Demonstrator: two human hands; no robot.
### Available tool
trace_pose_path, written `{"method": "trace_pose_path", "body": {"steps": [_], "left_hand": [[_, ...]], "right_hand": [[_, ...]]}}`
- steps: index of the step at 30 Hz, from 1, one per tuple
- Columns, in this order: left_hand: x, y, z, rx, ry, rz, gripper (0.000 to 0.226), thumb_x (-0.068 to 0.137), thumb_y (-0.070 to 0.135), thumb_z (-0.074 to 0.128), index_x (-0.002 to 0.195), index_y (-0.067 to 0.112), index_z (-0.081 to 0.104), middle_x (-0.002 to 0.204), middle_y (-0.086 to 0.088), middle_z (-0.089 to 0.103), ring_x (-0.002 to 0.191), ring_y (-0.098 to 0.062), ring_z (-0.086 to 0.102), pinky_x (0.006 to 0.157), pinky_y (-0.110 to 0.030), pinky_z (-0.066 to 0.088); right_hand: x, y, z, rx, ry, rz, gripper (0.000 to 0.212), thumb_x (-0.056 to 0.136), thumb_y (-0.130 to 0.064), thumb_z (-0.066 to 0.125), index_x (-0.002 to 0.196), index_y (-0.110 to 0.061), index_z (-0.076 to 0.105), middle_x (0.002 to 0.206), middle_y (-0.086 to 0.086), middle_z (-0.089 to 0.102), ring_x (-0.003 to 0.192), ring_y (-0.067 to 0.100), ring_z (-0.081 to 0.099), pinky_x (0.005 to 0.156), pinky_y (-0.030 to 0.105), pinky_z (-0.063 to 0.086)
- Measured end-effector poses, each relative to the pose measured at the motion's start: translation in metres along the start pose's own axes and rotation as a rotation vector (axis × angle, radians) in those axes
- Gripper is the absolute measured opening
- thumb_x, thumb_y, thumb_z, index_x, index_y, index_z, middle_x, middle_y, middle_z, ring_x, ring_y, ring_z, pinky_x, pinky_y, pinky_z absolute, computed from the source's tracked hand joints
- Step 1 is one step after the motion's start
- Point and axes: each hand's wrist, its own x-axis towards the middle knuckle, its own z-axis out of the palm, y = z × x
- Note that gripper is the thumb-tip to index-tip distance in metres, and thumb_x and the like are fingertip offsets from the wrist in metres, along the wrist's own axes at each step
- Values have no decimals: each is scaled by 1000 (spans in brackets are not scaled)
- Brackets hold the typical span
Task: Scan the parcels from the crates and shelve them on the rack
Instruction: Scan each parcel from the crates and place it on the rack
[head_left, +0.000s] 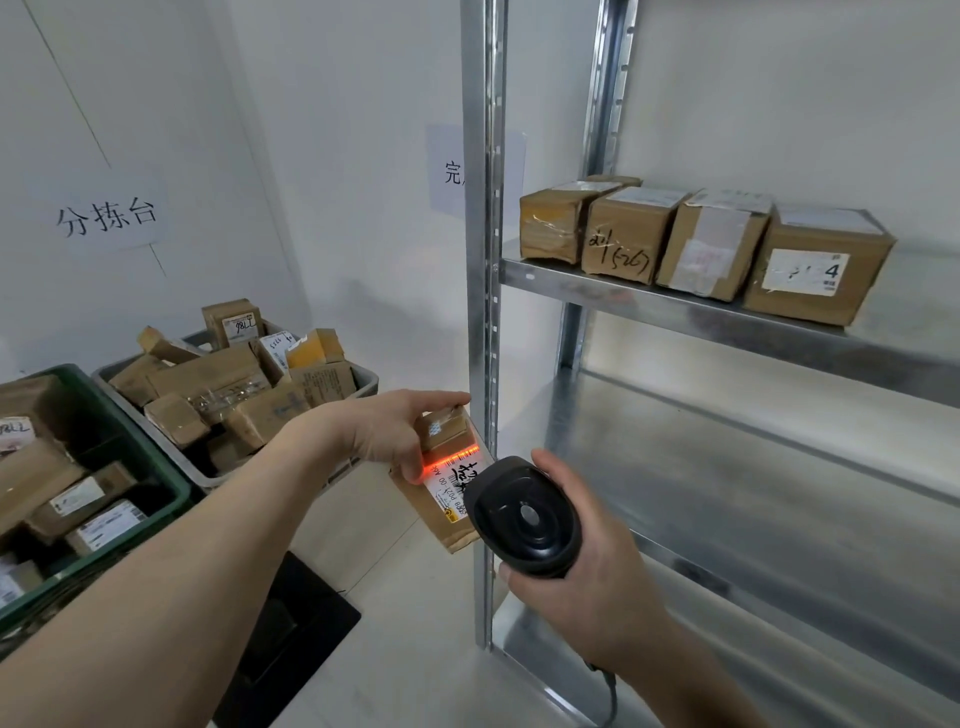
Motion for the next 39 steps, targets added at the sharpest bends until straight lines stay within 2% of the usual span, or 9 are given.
{"method": "trace_pose_path", "body": {"steps": [8,11,14,17,21,24,30,35,39], "left_hand": [[1,19,13,-22,1,-8,106,75,-6,74,156,42,27,122,11,56,112,-19,58,97,-41,56],[-1,23,18,-72,11,29,103,76,-7,74,155,41,28,119,13,55,107,-12,59,90,-33,56],[-5,21,28,-248,130,108,101,76,-12,73,152,41,31,121,5,54,105,-16,61,82,-28,58],[-5,12,43,-542,346,201,102,72,-15,77,146,40,35,126,-14,53,105,-31,67,84,-40,62],[-1,1,59,-727,476,264,103,68,-14,82,140,40,33,127,-17,53,103,-33,70,84,-46,62],[0,-5,66,-751,463,270,107,62,-5,88,143,37,31,127,-17,53,105,-32,68,81,-45,63],[-2,-10,69,-749,431,296,104,67,-13,84,142,36,31,126,-19,53,101,-31,71,80,-42,63],[-7,-17,67,-741,391,317,110,54,5,90,141,38,31,126,-16,54,103,-31,71,87,-50,61],[-11,-25,65,-762,377,346,106,65,-10,87,143,36,30,125,-16,53,100,-28,72,85,-49,61]], "right_hand": [[-10,10,-21,42,-8,27,89,69,-1,88,129,-51,45,110,-40,64,105,-11,64,86,2,44],[-14,11,-26,85,-15,62,91,70,-1,88,134,-47,45,112,-39,63,109,-10,63,87,2,44],[-19,11,-28,114,27,82,91,70,3,88,132,-47,44,112,-38,64,110,-11,63,88,1,43],[-23,10,-25,134,88,106,92,70,1,88,135,-46,44,116,-40,62,114,-12,60,90,0,41],[-27,2,-20,137,182,101,86,71,4,87,128,-48,48,115,-43,61,114,-13,59,88,-1,41],[-28,-9,-17,131,191,103,88,72,6,86,125,-50,45,112,-47,59,113,-17,57,86,-3,40],[-33,-24,-3,94,274,96,92,70,9,85,127,-50,43,110,-49,59,111,-19,57,87,-2,41],[-41,-35,12,77,326,104,93,68,8,87,125,-51,42,109,-52,57,109,-21,57,86,-3,40],[-49,-42,24,69,341,118,93,69,7,88,123,-52,41,106,-53,57,109,-23,55,85,-4,40]]}}
